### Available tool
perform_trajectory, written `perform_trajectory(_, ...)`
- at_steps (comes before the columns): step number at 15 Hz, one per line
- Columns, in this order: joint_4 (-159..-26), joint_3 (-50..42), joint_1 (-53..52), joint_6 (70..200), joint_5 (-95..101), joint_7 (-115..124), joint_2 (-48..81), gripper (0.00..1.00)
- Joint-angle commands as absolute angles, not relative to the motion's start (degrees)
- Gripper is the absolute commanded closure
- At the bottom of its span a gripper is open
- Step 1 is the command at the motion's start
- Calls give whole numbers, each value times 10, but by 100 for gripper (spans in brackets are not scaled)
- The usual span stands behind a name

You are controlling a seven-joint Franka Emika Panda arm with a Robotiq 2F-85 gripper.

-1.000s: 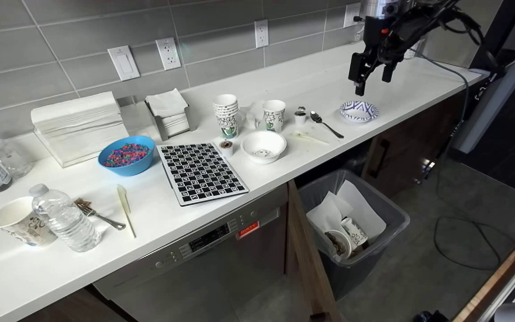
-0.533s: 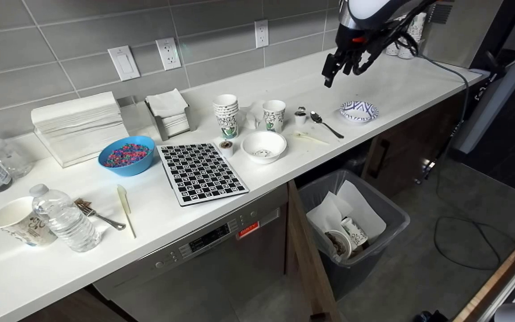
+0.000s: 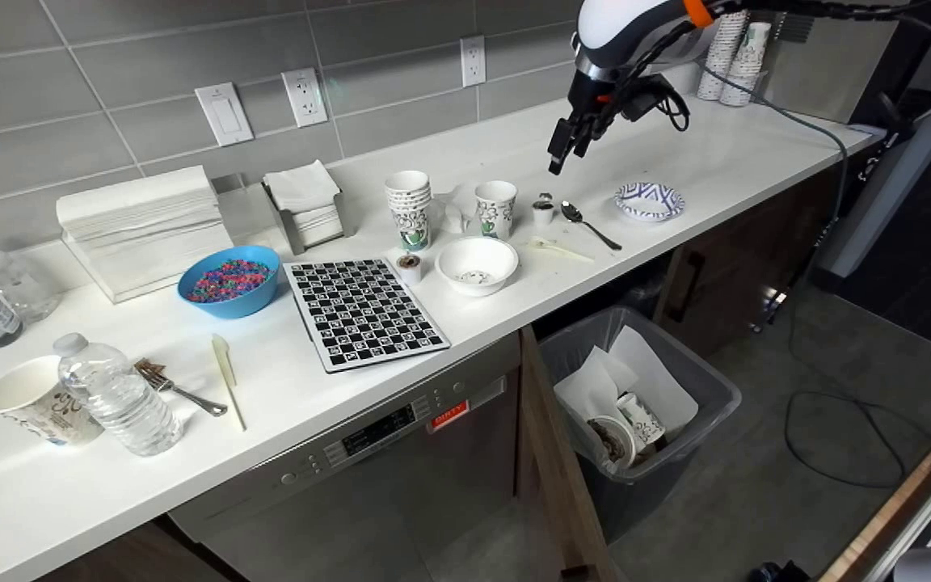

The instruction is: Put the coffee pod on the silver spoon then throw the pod in the bin using the spoon.

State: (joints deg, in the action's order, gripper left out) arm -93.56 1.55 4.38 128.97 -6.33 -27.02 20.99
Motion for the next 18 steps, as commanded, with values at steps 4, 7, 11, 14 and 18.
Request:
perform_trajectory(4,-868,38,53,1255,-59,-287,271,0)
perform_trajectory(7,-848,42,54,1253,-59,-292,289,0)
perform_trajectory(11,-839,11,31,1293,-12,-185,313,0)
perform_trajectory(14,-826,11,34,1297,-3,-169,334,0)
perform_trajectory(18,-813,24,51,1301,-11,-204,356,0)
